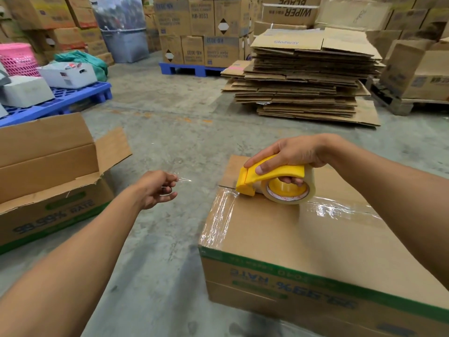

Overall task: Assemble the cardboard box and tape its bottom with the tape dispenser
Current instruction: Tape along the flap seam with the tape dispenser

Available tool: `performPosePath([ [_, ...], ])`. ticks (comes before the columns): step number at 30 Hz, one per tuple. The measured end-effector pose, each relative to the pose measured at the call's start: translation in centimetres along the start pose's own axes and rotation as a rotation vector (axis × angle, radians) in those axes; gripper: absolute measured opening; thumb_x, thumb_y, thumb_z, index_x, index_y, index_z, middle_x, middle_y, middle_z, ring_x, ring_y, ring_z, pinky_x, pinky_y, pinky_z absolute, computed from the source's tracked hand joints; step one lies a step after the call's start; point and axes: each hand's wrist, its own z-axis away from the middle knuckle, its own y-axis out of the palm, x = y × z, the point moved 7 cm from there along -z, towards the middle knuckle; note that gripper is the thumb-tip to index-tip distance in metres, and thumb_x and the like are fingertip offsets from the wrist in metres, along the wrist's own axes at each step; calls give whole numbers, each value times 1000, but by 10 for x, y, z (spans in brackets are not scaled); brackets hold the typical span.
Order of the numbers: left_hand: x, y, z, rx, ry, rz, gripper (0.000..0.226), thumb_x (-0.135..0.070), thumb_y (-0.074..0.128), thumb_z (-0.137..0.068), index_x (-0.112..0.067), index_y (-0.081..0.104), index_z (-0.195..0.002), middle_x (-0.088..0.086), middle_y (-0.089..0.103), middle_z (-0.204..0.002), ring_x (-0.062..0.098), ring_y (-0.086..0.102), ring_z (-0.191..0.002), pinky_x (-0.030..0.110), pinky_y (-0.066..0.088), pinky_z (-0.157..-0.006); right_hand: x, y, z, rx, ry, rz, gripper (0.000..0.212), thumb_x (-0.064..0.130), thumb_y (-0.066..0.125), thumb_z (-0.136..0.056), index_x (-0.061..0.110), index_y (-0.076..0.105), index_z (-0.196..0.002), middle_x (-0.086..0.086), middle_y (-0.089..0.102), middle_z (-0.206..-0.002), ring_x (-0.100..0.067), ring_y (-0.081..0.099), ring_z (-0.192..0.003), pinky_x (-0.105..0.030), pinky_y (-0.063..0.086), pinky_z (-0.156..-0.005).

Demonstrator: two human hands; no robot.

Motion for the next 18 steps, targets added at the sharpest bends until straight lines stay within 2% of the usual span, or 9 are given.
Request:
performPosePath([
  [5,7,-5,-8,18,-21,12,14,-7,52,-96,-5,64,-90,4,49,-69,12,38,-56,32,56,-71,2,4,-5,2,8,9,37,30,72,-87,38,67,-124,-20,65,-79,-21,55,-47,-26,52,-43],
  [8,10,-4,-14,24,-23,2,14,-7,52,-96,-5,64,-91,3,49,-68,12,39,-56,32,56,-72,3,4,-4,-7,16,4,37,28,70,-88,37,67,-125,-17,68,-80,-18,55,-44,-25,51,-41],
  [15,30,0,-26,36,-59,21,14,-6,51,-96,-6,64,-90,3,48,-67,12,38,-55,32,55,-71,3,6,-9,14,45,32,38,33,71,-86,41,67,-123,-42,61,-100,-24,54,-49,-28,54,-44],
  [18,43,2,-31,56,-86,30,12,-6,52,-96,-6,63,-92,3,48,-68,12,38,-54,32,55,-71,3,6,-10,21,55,33,37,33,72,-86,41,68,-122,-41,61,-100,-24,54,-50,-27,54,-44],
])
